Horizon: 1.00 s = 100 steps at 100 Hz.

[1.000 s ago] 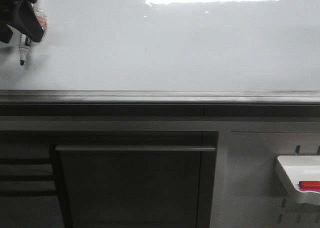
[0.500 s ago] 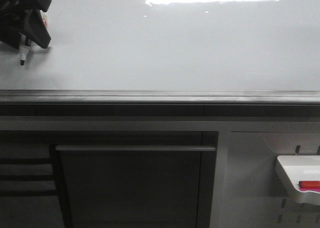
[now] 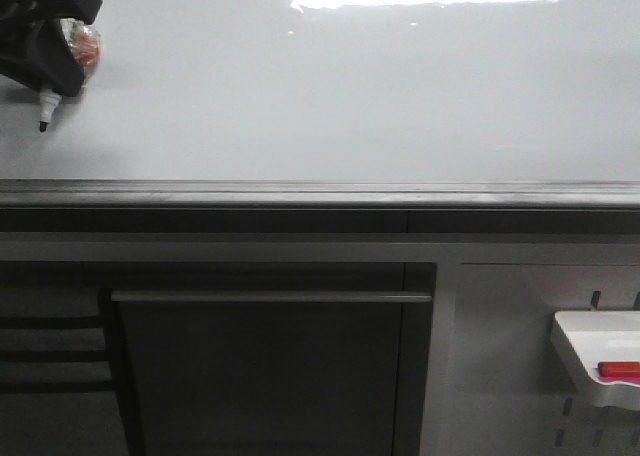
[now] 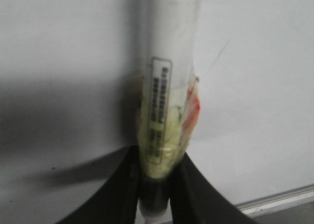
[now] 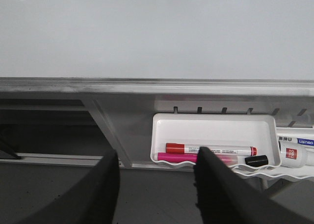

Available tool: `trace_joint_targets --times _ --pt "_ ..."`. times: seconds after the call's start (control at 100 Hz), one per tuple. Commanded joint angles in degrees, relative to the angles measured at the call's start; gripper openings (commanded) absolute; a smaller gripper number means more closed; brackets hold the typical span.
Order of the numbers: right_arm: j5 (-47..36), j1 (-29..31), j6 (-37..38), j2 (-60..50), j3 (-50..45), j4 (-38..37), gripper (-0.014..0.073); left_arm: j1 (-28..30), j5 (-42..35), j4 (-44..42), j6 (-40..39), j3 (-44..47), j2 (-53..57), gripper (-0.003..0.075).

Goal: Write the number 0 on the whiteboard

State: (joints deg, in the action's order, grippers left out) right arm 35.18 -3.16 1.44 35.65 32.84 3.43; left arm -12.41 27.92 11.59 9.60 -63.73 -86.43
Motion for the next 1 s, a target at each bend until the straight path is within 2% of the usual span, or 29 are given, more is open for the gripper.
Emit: trace_joint_targets --times 0.0,0.13,0.35,0.48,0.65,0.79,0.99 --pt "-4.07 0.13 -0.33 0.41 2.03 -0.06 0.032 -0.42 -2.8 0.5 0.11 -1.94 1.61 0.0006" --pt "-4.07 0.13 -0.33 0.41 2.03 -0.06 0.032 -0.42 -1.14 0.4 0.78 -1.94 2.61 -0.002" --pt "-2.33 -0.4 -0.56 0.52 3.46 0.35 0.032 -0.68 7.8 0.4 10.88 -2.08 8.71 -0.002" --pt "0.0 -2.02 -7.4 1.85 6.46 5.25 0.032 -2.37 15.08 0.63 14.98 -2.08 12.88 -0.002" --pt "6.23 -6.18 -23.29 7.25 11.2 16.19 0.032 -9.55 21.09 1.0 20.77 -2.08 17.38 -0.002" --pt "13.52 -11.25 -29.22 13.7 17.52 17.77 0.032 -17.4 25.82 1.0 23.54 -2.08 18.37 -0.002" --pt "19.88 -22.87 -35.73 22.47 26.12 17.77 0.032 -28.32 27.44 0.88 25.56 -2.08 17.77 -0.002"
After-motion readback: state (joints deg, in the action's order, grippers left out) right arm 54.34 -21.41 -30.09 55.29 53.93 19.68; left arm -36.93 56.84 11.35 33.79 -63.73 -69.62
